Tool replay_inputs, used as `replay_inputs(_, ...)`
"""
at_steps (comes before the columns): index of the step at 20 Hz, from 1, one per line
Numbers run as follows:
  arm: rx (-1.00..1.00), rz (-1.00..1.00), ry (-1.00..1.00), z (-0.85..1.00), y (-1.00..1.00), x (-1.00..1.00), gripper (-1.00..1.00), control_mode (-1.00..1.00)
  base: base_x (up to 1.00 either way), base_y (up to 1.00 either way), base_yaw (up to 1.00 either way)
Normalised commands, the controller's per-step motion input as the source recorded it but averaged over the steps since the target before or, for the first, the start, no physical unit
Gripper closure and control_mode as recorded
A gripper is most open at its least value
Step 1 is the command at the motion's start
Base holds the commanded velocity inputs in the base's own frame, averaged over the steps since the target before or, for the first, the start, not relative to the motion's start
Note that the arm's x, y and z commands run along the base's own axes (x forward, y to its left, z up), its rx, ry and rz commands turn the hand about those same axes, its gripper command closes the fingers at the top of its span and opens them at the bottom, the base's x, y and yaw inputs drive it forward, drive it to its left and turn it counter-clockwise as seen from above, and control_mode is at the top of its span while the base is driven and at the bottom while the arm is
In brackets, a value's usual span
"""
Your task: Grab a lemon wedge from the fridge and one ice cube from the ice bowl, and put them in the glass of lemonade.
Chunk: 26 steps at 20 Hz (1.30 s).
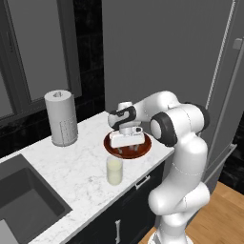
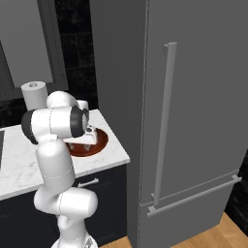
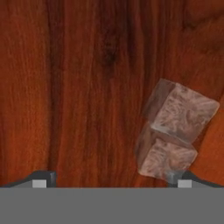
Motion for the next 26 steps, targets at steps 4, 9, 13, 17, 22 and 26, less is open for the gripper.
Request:
replay_inputs(4,0.00,-0.06,-0.02,0.05,0.00,0.02,-1.00,-1.00,0.00,0.00,0.00)
replay_inputs(9,0.00,-0.03,0.00,0.16,0.00,0.01,-1.00,-1.00,0.00,0.00,0.00)
replay_inputs(13,0.00,0.00,-0.04,0.03,-0.01,0.00,-1.00,-1.00,0.00,0.00,0.00)
replay_inputs(17,-0.01,0.00,-0.08,-0.01,-0.08,0.00,-1.00,-1.00,0.00,0.00,0.00)
replay_inputs(22,-0.02,0.00,-0.19,-0.12,0.00,0.00,-1.00,-1.00,0.00,0.00,0.00)
replay_inputs(26,-0.01,0.00,-0.06,-0.10,0.01,-0.02,-1.00,-1.00,0.00,0.00,0.00)
